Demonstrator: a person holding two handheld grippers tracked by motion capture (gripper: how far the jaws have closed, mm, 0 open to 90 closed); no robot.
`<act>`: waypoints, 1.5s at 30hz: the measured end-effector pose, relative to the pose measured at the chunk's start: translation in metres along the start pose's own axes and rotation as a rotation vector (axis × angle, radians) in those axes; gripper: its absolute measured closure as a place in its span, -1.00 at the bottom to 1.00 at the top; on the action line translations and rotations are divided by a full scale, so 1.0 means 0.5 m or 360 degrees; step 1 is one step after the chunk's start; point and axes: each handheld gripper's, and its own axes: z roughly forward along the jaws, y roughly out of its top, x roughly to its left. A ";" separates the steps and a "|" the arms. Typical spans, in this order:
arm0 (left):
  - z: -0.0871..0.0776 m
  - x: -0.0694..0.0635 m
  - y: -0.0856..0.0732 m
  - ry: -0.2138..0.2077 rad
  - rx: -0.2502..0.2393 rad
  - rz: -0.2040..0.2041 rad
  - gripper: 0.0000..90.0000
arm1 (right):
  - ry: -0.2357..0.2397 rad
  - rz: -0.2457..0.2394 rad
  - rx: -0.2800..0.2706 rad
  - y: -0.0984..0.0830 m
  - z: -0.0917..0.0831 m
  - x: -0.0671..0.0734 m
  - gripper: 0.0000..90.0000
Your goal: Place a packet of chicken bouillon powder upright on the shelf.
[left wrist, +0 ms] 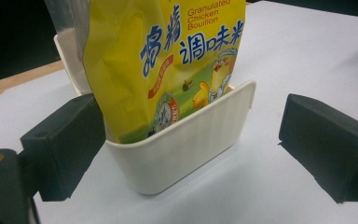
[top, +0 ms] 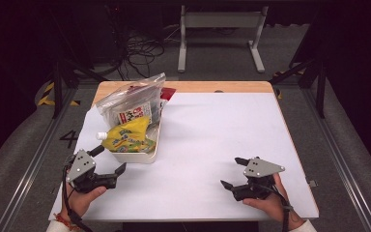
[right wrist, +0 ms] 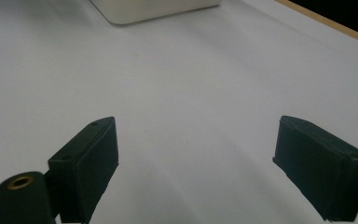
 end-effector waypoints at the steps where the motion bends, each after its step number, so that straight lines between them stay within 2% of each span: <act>1: -0.001 0.000 -0.002 -0.0006 -0.0002 -0.0021 -0.83 | -0.0003 0.0002 0.0000 0.000 -0.001 -0.001 -0.70; 6: -0.007 -0.002 -0.011 -0.0021 0.0016 -0.0037 -0.82 | -0.0012 -0.0005 0.0012 0.000 0.000 -0.001 -0.70; 21: 0.015 -0.046 -0.013 -0.0133 0.0083 0.0071 -0.82 | -0.0053 -0.0010 0.0011 -0.003 -0.010 -0.005 -0.70; 33: 0.072 -0.099 -0.008 -0.0322 0.0175 0.0189 -0.83 | -0.0119 -0.0008 0.0043 -0.022 -0.031 -0.002 -0.70; 44: 0.112 -0.130 -0.005 -0.0440 0.0237 0.0239 -0.83 | -0.0183 0.0019 0.0041 -0.044 -0.058 -0.009 -0.70; 45: 0.123 -0.138 -0.005 -0.0478 0.0254 0.0252 -0.83 | -0.0196 0.0030 0.0046 -0.049 -0.062 -0.012 -0.70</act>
